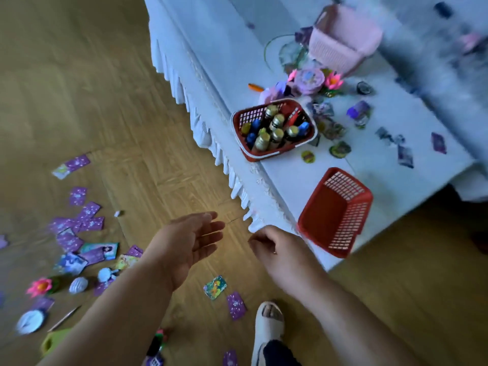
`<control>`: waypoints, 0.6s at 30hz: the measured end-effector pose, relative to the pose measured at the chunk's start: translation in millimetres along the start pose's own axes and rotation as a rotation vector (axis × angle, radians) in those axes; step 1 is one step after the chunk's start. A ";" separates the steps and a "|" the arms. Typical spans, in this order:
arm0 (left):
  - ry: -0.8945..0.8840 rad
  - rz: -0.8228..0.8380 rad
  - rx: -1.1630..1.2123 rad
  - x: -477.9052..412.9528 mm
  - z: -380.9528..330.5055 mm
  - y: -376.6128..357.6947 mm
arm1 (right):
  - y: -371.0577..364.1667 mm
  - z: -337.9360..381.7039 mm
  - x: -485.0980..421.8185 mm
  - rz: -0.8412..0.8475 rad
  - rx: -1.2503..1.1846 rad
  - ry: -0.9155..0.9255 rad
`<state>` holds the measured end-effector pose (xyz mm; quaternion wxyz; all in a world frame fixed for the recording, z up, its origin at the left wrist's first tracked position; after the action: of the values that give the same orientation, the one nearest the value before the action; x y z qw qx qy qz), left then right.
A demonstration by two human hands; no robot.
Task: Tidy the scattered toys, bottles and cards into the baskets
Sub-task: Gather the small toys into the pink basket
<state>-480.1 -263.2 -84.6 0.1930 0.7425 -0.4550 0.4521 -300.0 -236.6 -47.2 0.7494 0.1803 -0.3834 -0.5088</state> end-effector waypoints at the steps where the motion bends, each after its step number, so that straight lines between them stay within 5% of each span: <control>1: 0.000 0.005 -0.018 14.0 -9.4 -6.5 | 19.3 5.8 2.8 -0.020 0.011 -0.010; 9: -0.076 0.049 -0.153 91.3 -93.3 -56.3 | 151.6 12.4 -1.7 -0.211 -0.099 -0.152; 18: -0.041 -0.030 -0.133 50.1 -167.8 -146.7 | 256.5 -20.1 -152.9 -0.235 -0.153 -0.241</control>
<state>-429.6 -96.2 62.9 0.2392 0.7439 -0.4766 0.4028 -153.4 5.8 49.5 0.6452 0.1039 -0.4067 -0.6384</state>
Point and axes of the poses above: each hand's wrist, its own x-axis away from the middle knuckle, its own y-axis out of the back of the hand, z = x × y, the point moved 5 cm from there along -x, towards the middle knuckle, and after that the axes turned 7 degrees about -z, right-handed, at the moved point
